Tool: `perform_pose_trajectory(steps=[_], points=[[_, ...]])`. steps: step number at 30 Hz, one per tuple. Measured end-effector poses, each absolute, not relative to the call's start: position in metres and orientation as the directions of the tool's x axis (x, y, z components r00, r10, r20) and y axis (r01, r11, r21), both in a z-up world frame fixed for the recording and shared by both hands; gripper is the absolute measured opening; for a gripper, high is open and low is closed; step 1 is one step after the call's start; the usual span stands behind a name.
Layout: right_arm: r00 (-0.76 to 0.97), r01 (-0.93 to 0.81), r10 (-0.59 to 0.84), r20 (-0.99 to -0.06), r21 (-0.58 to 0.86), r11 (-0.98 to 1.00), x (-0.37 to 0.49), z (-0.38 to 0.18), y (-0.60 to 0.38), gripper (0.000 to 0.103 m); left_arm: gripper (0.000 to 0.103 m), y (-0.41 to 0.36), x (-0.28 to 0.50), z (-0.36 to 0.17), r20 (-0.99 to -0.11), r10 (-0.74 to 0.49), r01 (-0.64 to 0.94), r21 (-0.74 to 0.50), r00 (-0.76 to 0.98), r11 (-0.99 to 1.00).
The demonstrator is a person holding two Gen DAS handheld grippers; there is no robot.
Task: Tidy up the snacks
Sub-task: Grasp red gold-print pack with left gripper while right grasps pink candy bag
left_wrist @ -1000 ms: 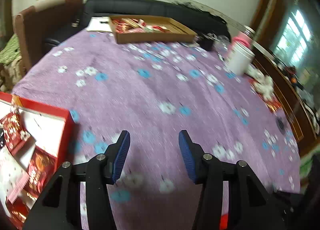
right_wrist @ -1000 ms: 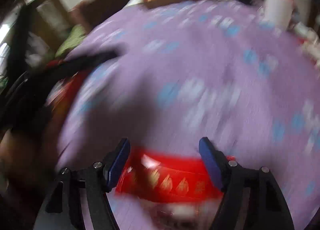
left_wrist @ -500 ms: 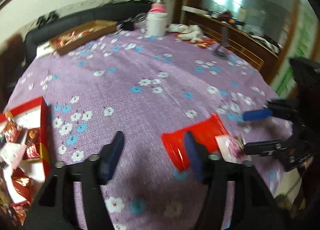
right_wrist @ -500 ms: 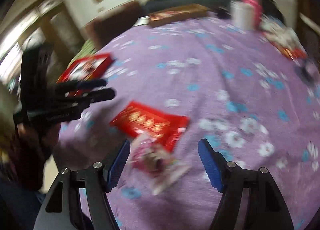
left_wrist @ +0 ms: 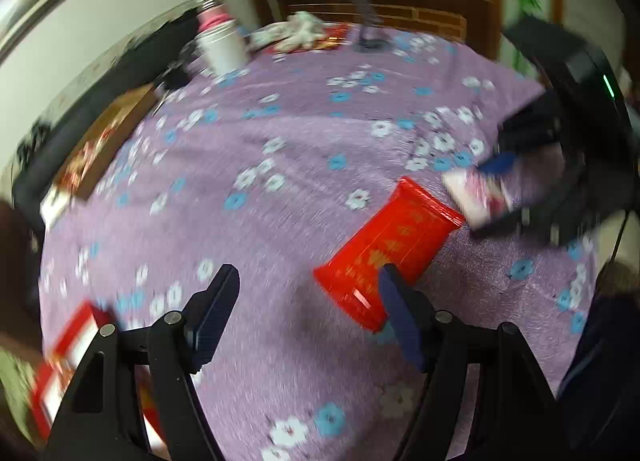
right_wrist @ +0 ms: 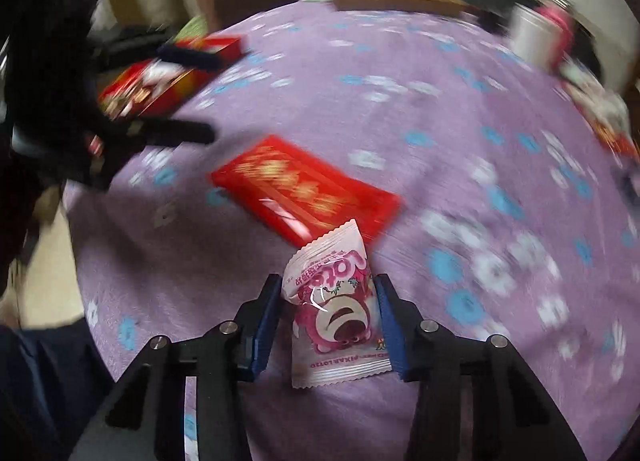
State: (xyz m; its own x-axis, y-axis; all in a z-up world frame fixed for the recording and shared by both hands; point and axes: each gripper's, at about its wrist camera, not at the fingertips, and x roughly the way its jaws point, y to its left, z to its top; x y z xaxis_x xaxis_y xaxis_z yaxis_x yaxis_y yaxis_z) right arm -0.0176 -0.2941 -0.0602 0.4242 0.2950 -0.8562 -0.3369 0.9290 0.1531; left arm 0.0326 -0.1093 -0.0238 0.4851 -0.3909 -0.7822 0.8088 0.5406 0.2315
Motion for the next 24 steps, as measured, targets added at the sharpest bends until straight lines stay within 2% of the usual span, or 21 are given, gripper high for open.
perform_pose_trajectory(steps=[5, 9, 14, 18, 20, 21, 24], points=[[0.431, -0.185, 0.44, -0.788, 0.4, 0.897, -0.018, -0.062, -0.346, 0.048, 0.072, -0.143, 0.02, -0.027, -0.778, -0.428, 0.881, 0.339, 0.46, 0.331], [0.434, -0.188, 0.461, -0.774, 0.423, 0.886, -0.017, -0.065, -0.35, 0.049, 0.072, -0.16, 0.016, -0.039, -0.811, -0.419, 0.913, 0.378, 0.408, 0.156], [0.441, -0.187, 0.523, -0.729, 0.496, 0.848, -0.016, -0.069, -0.362, 0.049, 0.072, -0.17, 0.036, -0.052, -0.894, -0.38, 0.972, 0.224, 0.236, 0.077], [0.44, -0.188, 0.548, -0.712, 0.523, 0.831, -0.015, -0.07, -0.364, 0.049, 0.073, -0.173, 0.037, -0.06, -0.91, -0.375, 0.982, 0.191, 0.178, 0.002], [0.437, -0.195, 0.535, -0.722, 0.505, 0.841, -0.016, -0.068, -0.362, 0.049, 0.074, -0.175, 0.045, -0.06, -0.921, -0.368, 0.991, 0.13, 0.128, 0.018], [0.436, -0.2, 0.522, -0.733, 0.487, 0.85, -0.016, -0.067, -0.359, 0.049, 0.078, -0.176, 0.048, -0.061, -0.923, -0.367, 0.993, 0.115, 0.118, 0.031], [0.429, -0.226, 0.449, -0.784, 0.388, 0.894, -0.018, -0.062, -0.343, 0.05, 0.08, -0.177, 0.047, -0.062, -0.921, -0.371, 0.993, 0.103, 0.118, 0.061]])
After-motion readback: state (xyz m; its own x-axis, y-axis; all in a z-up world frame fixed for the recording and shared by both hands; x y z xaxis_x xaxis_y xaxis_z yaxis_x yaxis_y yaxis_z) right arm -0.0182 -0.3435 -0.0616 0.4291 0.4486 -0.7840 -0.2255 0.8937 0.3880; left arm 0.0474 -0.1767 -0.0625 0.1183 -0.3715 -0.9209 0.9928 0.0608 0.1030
